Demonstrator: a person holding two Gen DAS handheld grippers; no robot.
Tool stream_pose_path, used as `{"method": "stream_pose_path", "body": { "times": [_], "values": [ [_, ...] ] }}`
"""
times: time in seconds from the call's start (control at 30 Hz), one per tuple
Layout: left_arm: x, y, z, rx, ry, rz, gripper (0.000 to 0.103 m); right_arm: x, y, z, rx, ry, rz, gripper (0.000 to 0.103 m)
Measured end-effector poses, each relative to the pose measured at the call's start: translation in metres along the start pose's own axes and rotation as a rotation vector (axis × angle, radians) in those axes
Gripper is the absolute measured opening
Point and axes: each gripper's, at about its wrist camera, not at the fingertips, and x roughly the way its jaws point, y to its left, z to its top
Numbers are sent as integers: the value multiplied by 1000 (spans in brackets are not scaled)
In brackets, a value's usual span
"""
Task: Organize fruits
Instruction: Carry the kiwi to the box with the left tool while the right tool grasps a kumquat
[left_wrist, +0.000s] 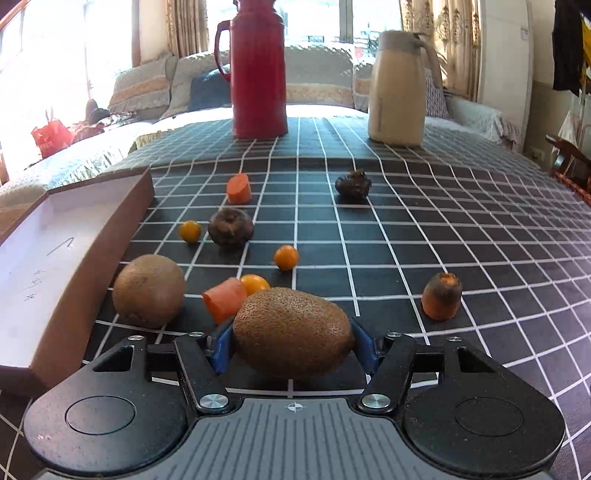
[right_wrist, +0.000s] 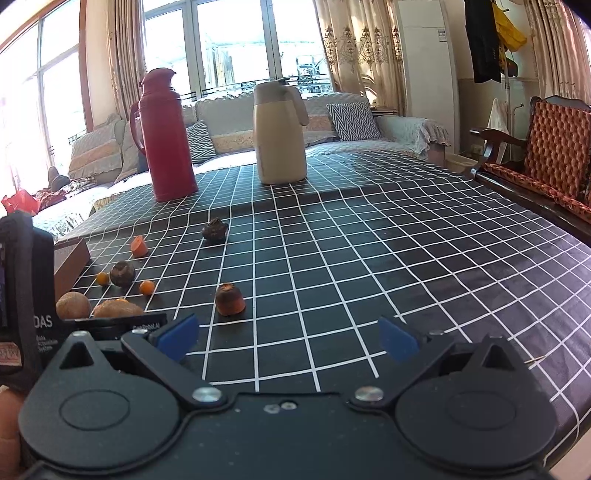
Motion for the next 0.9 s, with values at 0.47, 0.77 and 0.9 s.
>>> {"method": "stream_pose_path", "body": {
  "times": [0.47, 0.77, 0.9],
  "values": [
    [-21, 174, 22, -194, -24, 320, 64, 3, 57, -9, -134, 23, 137, 101],
    [15, 220, 2, -297, 137, 338, 64, 15, 104, -25, -234, 96, 204, 91],
    [11, 222, 0, -299, 130, 332, 64, 22, 111, -30, -253, 141, 210, 78]
  ]
}}
